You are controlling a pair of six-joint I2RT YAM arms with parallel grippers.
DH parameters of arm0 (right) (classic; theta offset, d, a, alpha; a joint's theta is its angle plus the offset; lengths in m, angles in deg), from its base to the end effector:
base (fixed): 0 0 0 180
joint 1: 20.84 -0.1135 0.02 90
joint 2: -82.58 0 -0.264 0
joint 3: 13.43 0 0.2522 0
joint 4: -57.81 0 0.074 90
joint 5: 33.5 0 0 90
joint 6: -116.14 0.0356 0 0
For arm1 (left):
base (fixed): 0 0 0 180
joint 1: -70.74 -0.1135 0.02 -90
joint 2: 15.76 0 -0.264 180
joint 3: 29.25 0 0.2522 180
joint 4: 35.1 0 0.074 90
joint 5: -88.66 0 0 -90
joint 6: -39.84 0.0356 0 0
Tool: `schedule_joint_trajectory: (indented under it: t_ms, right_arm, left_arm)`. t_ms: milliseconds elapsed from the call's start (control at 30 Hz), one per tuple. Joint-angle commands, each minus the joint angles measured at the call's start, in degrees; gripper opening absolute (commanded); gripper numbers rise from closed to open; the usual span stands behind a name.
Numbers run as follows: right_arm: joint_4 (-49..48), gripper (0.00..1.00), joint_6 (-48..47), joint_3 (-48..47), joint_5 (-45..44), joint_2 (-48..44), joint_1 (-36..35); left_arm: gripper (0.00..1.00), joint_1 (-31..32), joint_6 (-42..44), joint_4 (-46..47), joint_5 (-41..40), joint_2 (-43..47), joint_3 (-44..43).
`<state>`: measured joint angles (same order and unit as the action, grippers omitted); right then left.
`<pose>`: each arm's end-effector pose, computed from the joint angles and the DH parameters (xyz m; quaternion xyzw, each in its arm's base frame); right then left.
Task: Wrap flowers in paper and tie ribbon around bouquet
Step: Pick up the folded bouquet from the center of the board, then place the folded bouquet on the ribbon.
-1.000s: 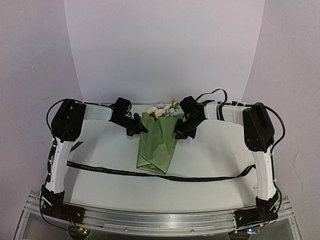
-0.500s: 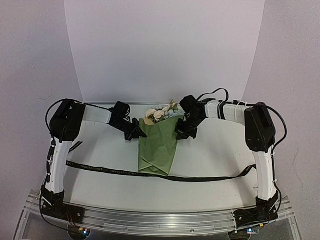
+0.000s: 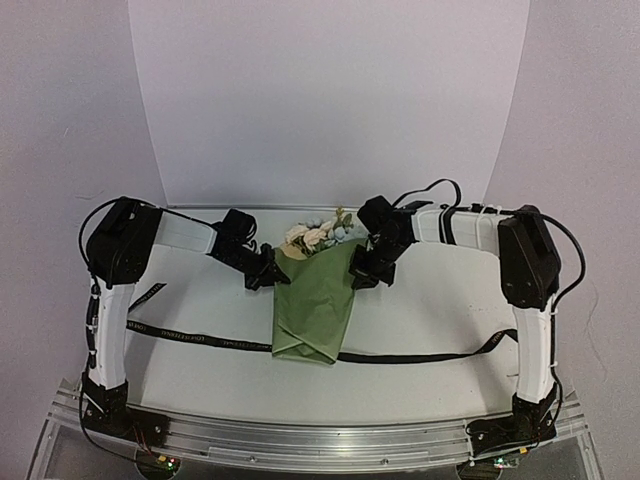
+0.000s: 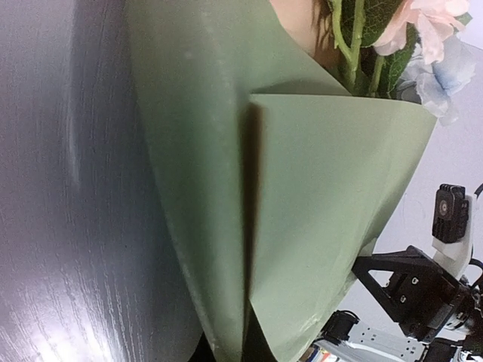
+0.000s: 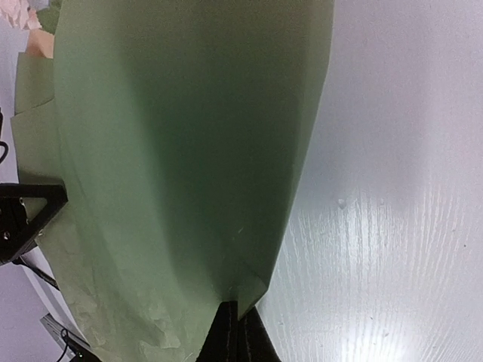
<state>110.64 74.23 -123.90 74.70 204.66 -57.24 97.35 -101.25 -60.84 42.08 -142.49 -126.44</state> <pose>0.3586 0.2782 0.1892 0.0633 0.9615 0.2610 0.0580 0.3951 -0.2253 0.1187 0.0801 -0.8900 0.4488 0.0056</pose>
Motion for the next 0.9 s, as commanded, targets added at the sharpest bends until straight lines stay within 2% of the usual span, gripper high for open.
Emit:
schedule_joint_trajectory:
  t_ms: [0,367,500,567,667,800,867]
  right_arm:
    - [-0.4,0.00,0.7,2.9,-2.4,-5.0,-1.2]
    - [-2.7,0.00,1.8,10.2,-5.2,-9.0,-3.4]
    - [-2.8,0.06,1.2,11.8,-6.3,-10.3,-3.4]
    - [-2.8,0.15,0.7,12.7,-6.5,-11.2,-3.4]
    - [-2.8,0.39,-0.3,14.2,-7.3,-13.5,-3.4]
    - [-1.8,0.67,-1.9,17.4,-10.4,-18.6,-3.4]
    - [-1.0,0.77,-2.4,19.8,-11.9,-21.5,-3.1]
  left_arm:
    - [0.00,1.3,-1.0,2.4,0.7,4.8,3.4]
    - [0.00,3.2,-2.4,6.7,-1.4,9.5,11.7]
    - [0.00,3.8,-2.8,7.5,-3.2,10.6,13.2]
    - [0.05,4.0,-2.6,7.5,-3.5,10.6,13.1]
    - [0.20,4.3,-2.2,6.9,-5.4,11.6,12.6]
    - [0.54,4.3,-1.8,4.9,-11.1,15.5,13.1]
    - [0.63,4.3,-1.2,3.3,-14.3,17.7,13.3]
